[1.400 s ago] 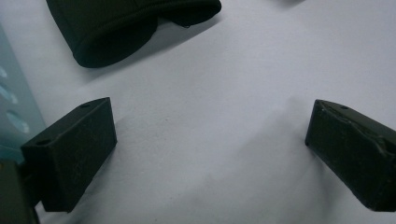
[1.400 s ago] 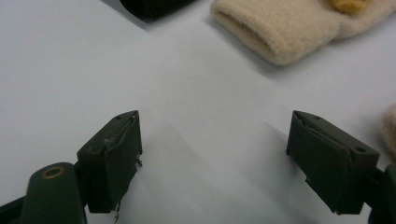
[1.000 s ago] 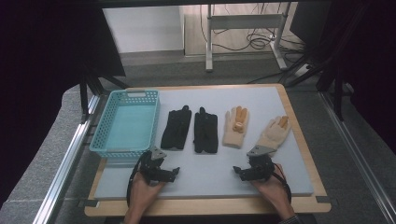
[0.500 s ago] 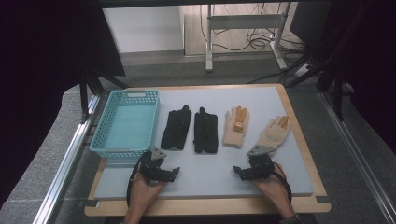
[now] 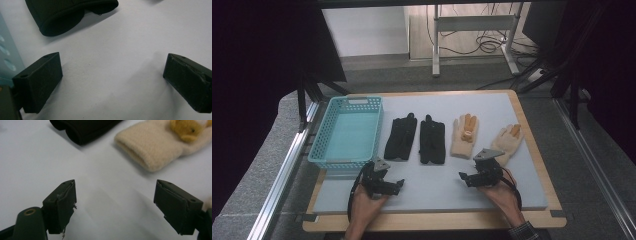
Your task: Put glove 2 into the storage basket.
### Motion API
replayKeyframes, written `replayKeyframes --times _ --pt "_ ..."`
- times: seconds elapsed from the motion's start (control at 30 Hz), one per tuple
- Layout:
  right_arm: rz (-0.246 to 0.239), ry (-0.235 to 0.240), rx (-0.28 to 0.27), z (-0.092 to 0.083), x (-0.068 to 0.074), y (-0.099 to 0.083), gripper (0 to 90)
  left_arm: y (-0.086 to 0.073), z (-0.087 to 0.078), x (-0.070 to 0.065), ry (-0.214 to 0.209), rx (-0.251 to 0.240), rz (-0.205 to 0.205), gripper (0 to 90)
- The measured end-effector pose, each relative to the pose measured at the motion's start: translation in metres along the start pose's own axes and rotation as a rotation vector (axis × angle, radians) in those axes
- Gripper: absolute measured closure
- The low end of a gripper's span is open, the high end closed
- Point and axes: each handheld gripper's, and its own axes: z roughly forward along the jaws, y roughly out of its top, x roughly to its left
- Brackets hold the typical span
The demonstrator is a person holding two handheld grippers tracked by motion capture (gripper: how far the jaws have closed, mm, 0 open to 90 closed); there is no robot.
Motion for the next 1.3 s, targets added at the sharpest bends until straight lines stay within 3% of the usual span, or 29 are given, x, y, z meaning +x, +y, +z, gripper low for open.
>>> replayKeyframes --times 0.4,0.93,1.3 --pt "-0.015 0.016 -0.016 0.007 -0.003 0.021 18.3 0.0 0.0 0.0 0.0 0.0 -0.001 2.6" --pt "-0.071 0.067 -0.037 0.028 -0.008 0.06 46.3 0.0 0.0 0.0 0.0 0.0 0.0 2.6" --pt "-0.105 0.052 -0.023 0.054 -0.009 0.091 52.2 0.0 0.0 0.0 -0.002 0.003 0.003 2.7"
